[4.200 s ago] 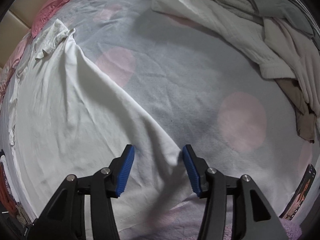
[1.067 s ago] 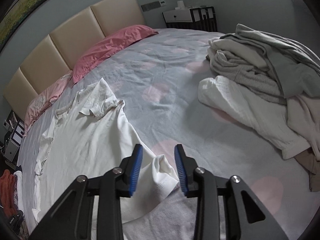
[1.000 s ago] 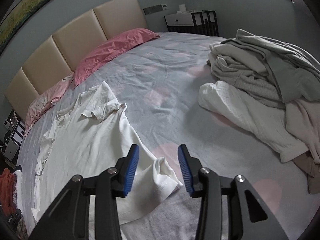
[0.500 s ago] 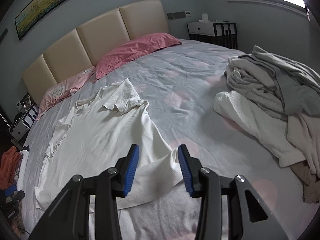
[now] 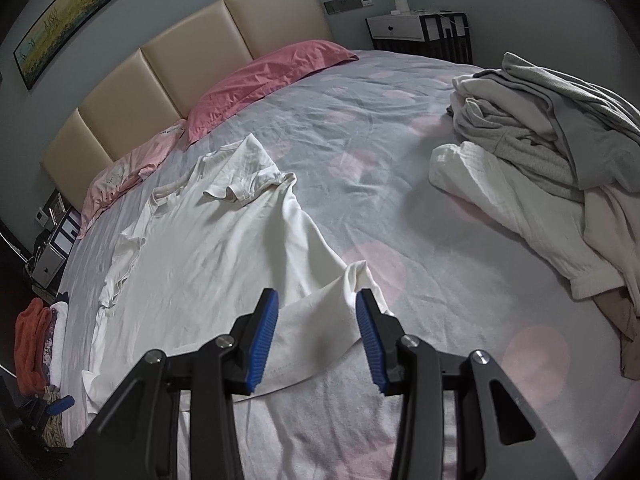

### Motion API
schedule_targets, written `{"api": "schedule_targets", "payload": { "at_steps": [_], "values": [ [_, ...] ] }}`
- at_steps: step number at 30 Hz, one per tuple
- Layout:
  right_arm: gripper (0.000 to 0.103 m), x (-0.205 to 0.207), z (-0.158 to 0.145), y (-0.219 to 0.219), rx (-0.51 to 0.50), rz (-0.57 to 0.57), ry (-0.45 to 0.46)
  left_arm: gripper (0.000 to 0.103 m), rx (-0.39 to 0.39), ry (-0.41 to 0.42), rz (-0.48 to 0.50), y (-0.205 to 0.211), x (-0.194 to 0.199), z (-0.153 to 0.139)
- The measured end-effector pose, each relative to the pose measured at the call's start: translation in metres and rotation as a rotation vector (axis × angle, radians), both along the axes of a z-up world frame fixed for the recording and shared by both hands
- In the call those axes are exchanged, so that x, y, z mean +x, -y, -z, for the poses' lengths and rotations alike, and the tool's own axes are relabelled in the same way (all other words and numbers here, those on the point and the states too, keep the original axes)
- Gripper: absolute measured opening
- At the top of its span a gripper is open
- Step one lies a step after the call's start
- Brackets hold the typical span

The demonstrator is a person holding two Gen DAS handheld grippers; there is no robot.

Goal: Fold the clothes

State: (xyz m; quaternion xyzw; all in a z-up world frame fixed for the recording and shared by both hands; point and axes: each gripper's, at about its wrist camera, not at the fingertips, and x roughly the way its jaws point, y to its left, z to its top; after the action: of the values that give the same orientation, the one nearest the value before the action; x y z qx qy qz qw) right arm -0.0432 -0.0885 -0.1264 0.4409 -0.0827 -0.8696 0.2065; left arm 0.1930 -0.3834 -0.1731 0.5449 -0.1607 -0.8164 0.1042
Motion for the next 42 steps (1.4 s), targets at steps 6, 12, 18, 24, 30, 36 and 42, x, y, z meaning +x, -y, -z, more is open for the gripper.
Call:
{"api": "schedule_targets", "payload": {
  "at_steps": [6, 12, 18, 24, 30, 36, 42],
  "values": [
    [0.039, -0.006, 0.008, 0.002, -0.003, 0.001, 0.031, 0.066, -0.097, 0.113, -0.011, 0.010, -0.007, 0.042],
    [0.039, -0.013, 0.012, 0.018, 0.035, -0.050, 0.036, 0.063, -0.115, 0.070, -0.072, 0.022, -0.008, 0.043],
    [0.039, 0.003, 0.004, 0.046, 0.133, -0.132, -0.046, 0.022, -0.118, 0.083, -0.068, 0.018, -0.007, 0.047],
    [0.039, 0.028, -0.016, 0.071, 0.267, -0.210, -0.209, 0.013, -0.096, 0.087, -0.102, 0.018, -0.011, 0.046],
    [0.039, 0.022, -0.031, 0.093, 0.345, -0.398, -0.231, 0.011, -0.075, 0.068, -0.119, 0.016, -0.009, 0.039],
    [0.039, 0.003, -0.038, 0.103, 0.458, -0.612, -0.193, 0.011, -0.053, 0.023, -0.135, 0.019, -0.009, 0.028],
    [0.039, 0.007, -0.019, 0.095, 0.761, -0.855, -0.252, 0.011, -0.012, -0.033, -0.151, 0.027, -0.008, 0.013]
  ]
}}
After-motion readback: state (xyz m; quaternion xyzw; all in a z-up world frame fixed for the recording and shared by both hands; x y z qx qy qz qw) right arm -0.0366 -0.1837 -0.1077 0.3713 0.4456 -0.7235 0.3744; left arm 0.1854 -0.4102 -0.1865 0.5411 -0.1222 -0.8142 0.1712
